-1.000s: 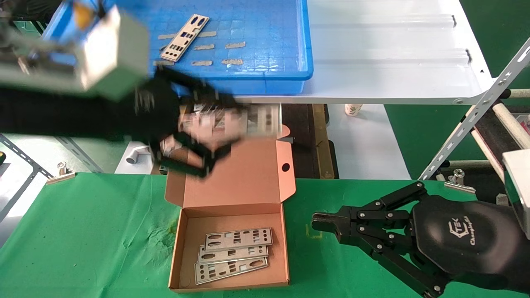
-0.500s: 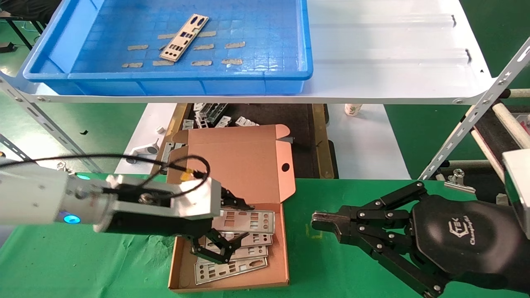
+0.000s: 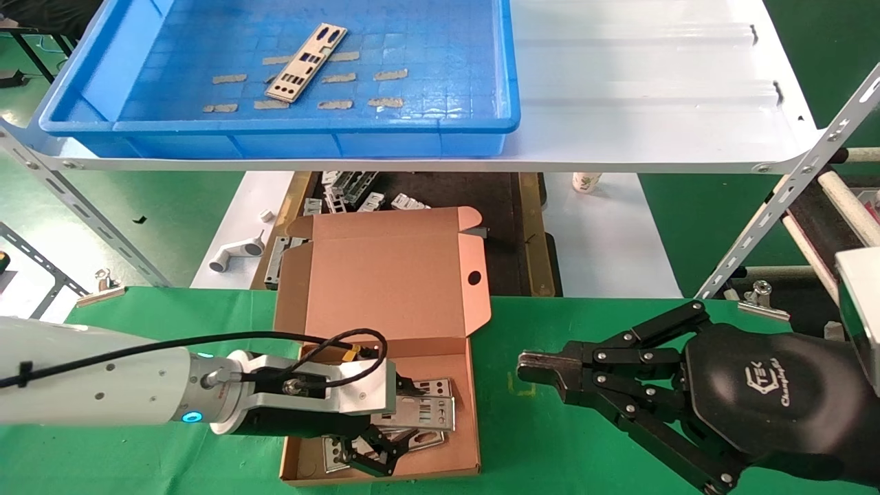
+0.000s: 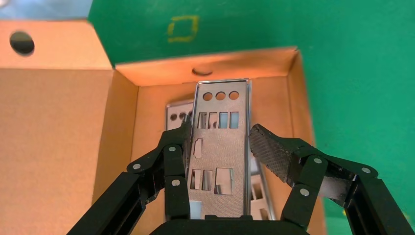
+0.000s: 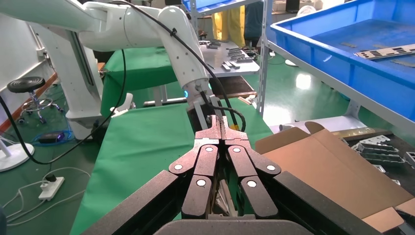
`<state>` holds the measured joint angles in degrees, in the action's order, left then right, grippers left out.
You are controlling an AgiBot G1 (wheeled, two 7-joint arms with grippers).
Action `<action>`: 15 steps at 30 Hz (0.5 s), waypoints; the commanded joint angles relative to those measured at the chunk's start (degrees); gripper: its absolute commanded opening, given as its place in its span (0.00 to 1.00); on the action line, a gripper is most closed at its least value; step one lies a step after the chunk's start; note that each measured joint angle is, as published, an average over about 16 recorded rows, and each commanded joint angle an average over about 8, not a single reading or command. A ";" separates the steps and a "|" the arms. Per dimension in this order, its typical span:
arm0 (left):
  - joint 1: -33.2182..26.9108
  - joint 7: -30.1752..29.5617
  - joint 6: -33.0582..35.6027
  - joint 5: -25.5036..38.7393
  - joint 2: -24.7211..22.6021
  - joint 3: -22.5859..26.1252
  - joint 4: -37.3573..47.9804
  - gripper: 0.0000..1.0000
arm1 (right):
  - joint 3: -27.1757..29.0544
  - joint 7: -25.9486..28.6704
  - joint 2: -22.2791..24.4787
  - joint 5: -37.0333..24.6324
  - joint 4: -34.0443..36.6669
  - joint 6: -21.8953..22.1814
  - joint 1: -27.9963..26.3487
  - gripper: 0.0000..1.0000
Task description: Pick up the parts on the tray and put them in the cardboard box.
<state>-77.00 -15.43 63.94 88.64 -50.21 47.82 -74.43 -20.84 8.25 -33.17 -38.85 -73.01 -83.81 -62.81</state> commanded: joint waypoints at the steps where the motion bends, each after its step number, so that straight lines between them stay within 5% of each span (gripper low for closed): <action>1: 0.50 -0.02 -0.83 0.94 -0.33 0.31 0.35 0.98 | 0.00 0.00 0.00 0.00 0.00 0.00 0.00 0.00; 15: 0.94 0.05 -1.88 1.95 -0.87 0.60 1.65 1.00 | -0.01 -0.01 0.00 0.01 0.00 0.00 0.00 0.00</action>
<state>-76.22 -15.46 62.29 90.54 -51.11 48.44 -72.74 -20.85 8.24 -33.17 -38.84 -73.01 -83.80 -62.81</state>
